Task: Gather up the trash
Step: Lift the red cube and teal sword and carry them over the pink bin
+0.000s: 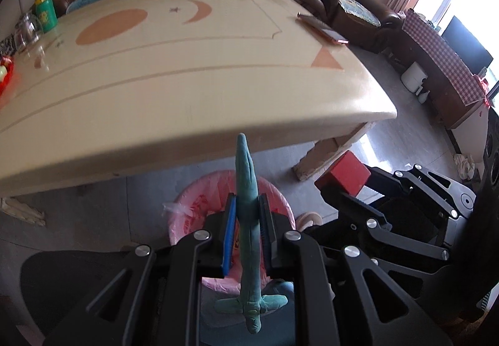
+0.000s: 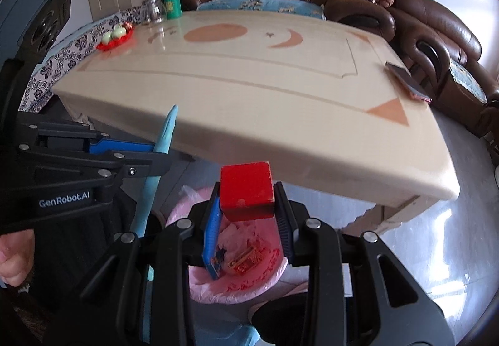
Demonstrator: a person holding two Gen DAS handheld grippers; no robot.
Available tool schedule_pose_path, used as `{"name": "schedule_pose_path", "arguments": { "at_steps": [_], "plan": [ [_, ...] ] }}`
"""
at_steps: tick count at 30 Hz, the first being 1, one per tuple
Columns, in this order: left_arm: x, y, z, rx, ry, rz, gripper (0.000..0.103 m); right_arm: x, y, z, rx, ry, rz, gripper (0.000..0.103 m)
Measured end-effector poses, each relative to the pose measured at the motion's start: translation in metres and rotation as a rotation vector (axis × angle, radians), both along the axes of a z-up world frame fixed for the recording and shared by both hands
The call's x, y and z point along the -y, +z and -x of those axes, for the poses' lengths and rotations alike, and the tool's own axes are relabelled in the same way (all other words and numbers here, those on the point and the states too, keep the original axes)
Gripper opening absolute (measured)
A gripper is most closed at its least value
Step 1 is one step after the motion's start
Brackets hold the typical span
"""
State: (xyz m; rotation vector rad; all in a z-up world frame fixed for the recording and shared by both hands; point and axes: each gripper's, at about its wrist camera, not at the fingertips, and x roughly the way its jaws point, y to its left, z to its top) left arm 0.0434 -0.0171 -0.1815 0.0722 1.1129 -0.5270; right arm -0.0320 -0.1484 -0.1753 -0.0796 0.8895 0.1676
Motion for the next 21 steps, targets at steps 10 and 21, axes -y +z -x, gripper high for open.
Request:
{"name": "schedule_pose_path", "arguments": {
  "at_steps": [10,21],
  "plan": [
    [0.004,-0.040,-0.008,-0.054,0.003,-0.020,0.015,-0.004,-0.037,-0.008,-0.071,-0.001,-0.014,0.032],
    [0.006,-0.085,-0.026,-0.102,0.006,-0.033,0.015,0.003,-0.080,-0.028,-0.158,-0.021,-0.027,0.032]
  ]
}}
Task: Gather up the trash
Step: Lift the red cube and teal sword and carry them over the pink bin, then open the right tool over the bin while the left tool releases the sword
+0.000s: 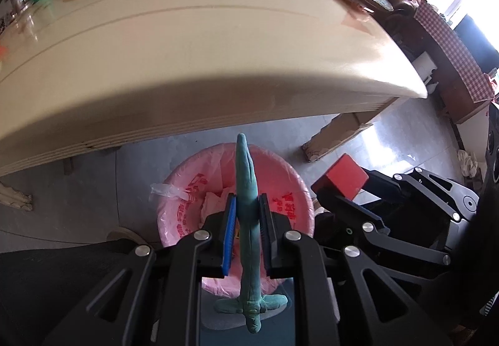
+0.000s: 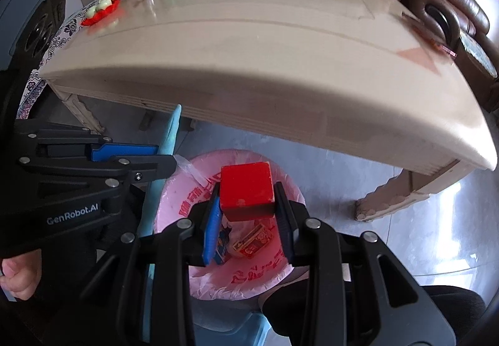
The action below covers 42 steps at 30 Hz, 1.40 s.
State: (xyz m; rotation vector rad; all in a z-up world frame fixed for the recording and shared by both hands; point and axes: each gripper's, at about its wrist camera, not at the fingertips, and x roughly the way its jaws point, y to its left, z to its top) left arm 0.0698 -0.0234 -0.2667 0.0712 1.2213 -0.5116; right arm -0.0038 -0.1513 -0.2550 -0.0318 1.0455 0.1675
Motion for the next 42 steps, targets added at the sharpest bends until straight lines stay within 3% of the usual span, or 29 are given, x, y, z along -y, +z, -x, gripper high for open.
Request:
{"name": "schedule_pose_path", "arguments": {
  "at_steps": [20,32,33,35,37,39,42],
  "plan": [
    [-0.001,-0.073,-0.023,-0.098,0.056,0.002,0.015,-0.001,-0.080,-0.031,-0.174,0.015,-0.024,0.032],
    [-0.002,-0.092,-0.025,-0.136,0.070,-0.081,0.015,-0.009,-0.102,-0.038,-0.247,0.052,-0.036,0.034],
    [-0.003,-0.094,-0.026,-0.145,0.076,-0.078,0.017,-0.009,-0.102,-0.038,-0.251,0.050,-0.042,0.036],
    [-0.007,-0.097,-0.027,-0.157,0.089,-0.080,0.029,-0.006,-0.101,-0.039,-0.244,0.038,-0.043,0.060],
    [-0.009,-0.099,-0.029,-0.174,0.101,-0.085,0.064,-0.005,-0.098,-0.039,-0.232,0.026,-0.041,0.065],
    [-0.010,-0.095,-0.027,-0.156,0.105,-0.087,0.066,-0.003,-0.098,-0.039,-0.228,0.016,-0.047,0.066],
    [-0.005,-0.092,-0.025,-0.125,0.093,-0.129,0.078,0.000,-0.098,-0.039,-0.229,0.000,-0.048,0.066]
  ]
}}
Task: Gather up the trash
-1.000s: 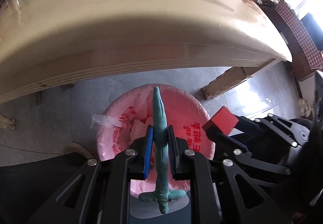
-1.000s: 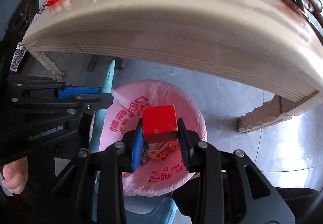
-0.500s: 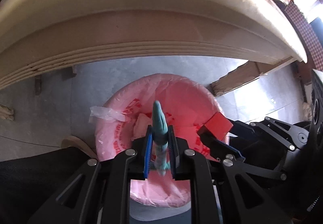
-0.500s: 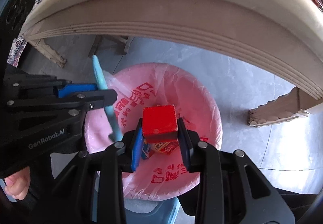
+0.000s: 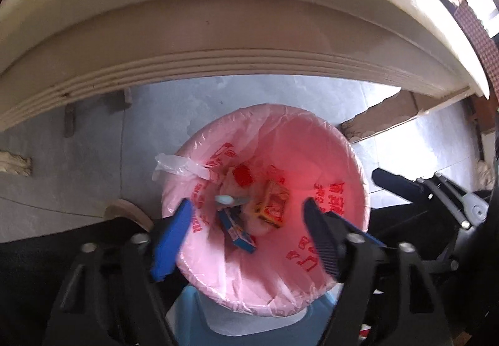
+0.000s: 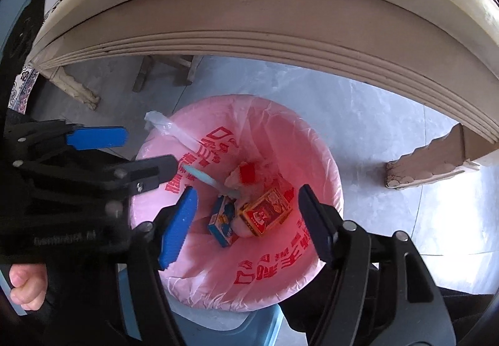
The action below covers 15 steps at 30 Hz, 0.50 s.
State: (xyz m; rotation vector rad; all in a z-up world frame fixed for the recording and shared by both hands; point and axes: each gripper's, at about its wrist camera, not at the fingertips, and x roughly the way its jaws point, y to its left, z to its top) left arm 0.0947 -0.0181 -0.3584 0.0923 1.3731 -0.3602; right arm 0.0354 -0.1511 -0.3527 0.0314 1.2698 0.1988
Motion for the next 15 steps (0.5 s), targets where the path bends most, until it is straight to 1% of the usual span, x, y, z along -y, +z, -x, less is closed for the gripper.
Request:
{"name": "schedule_pose_path", "arguments": {
  "at_steps": [3,5,8,11,15],
  "plan": [
    [0.001,0.000,0.001,0.009,-0.004,-0.038,0.083,-0.001,0.000,0.003,0.003,0.000,0.022,0.066],
    [0.000,0.002,0.002,0.008,0.001,-0.046,0.083,0.000,0.002,0.007,0.011,-0.003,0.023,0.067],
    [-0.001,0.011,0.005,0.031,0.011,-0.067,0.083,0.003,0.009,0.012,0.024,-0.019,0.034,0.067],
    [-0.003,0.032,0.011,0.095,0.027,-0.079,0.083,0.008,0.024,0.021,0.053,-0.044,0.052,0.067],
    [-0.003,0.072,0.027,0.184,0.036,-0.058,0.083,0.017,0.051,0.035,0.112,-0.103,0.091,0.068]
  ]
}}
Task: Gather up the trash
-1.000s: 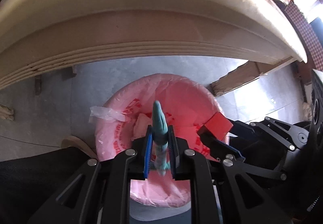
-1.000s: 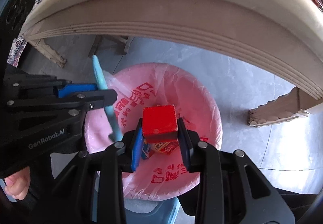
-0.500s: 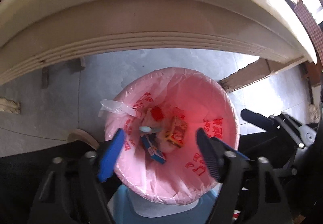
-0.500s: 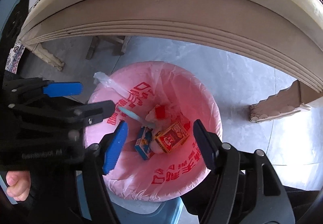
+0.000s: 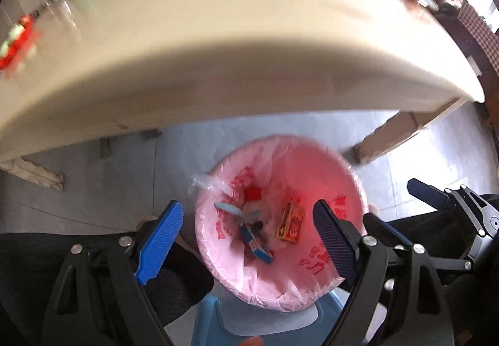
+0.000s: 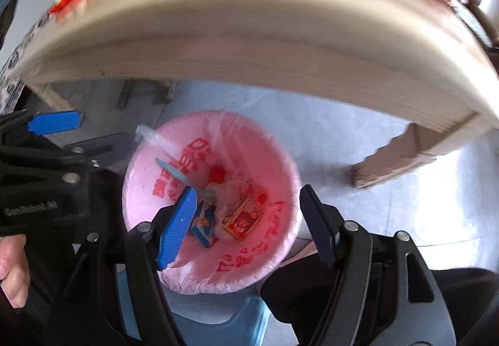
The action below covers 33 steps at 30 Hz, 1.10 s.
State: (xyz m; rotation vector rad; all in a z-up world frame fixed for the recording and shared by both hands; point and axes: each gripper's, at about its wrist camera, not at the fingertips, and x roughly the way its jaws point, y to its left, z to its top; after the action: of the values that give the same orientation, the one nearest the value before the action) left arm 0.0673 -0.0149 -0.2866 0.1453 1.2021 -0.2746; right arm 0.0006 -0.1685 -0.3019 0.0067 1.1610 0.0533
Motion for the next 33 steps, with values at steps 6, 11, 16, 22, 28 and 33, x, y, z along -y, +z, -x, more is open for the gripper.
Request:
{"name": "schedule_pose_path", "arguments": {
  "at_steps": [6,11,16,22,28,33],
  "plan": [
    [0.009,0.061,0.032,0.131,-0.016,0.024,0.089,0.021,0.061,0.030,0.152,-0.112,0.038,0.076],
    [0.016,0.112,0.058,0.252,-0.005,0.032,0.092,0.033,0.113,0.050,0.274,-0.173,0.089,0.078],
    [0.017,0.152,0.078,0.352,0.028,0.013,0.092,0.035,0.160,0.070,0.381,-0.206,0.108,0.081],
    [0.010,0.193,0.102,0.454,0.086,0.014,0.094,0.031,0.210,0.101,0.515,-0.224,0.155,0.087],
    [0.007,0.224,0.124,0.517,0.115,0.029,0.095,0.026,0.240,0.128,0.607,-0.253,0.190,0.088],
    [0.000,0.245,0.139,0.558,0.131,0.067,0.096,0.026,0.261,0.150,0.677,-0.268,0.192,0.090]
  ]
}}
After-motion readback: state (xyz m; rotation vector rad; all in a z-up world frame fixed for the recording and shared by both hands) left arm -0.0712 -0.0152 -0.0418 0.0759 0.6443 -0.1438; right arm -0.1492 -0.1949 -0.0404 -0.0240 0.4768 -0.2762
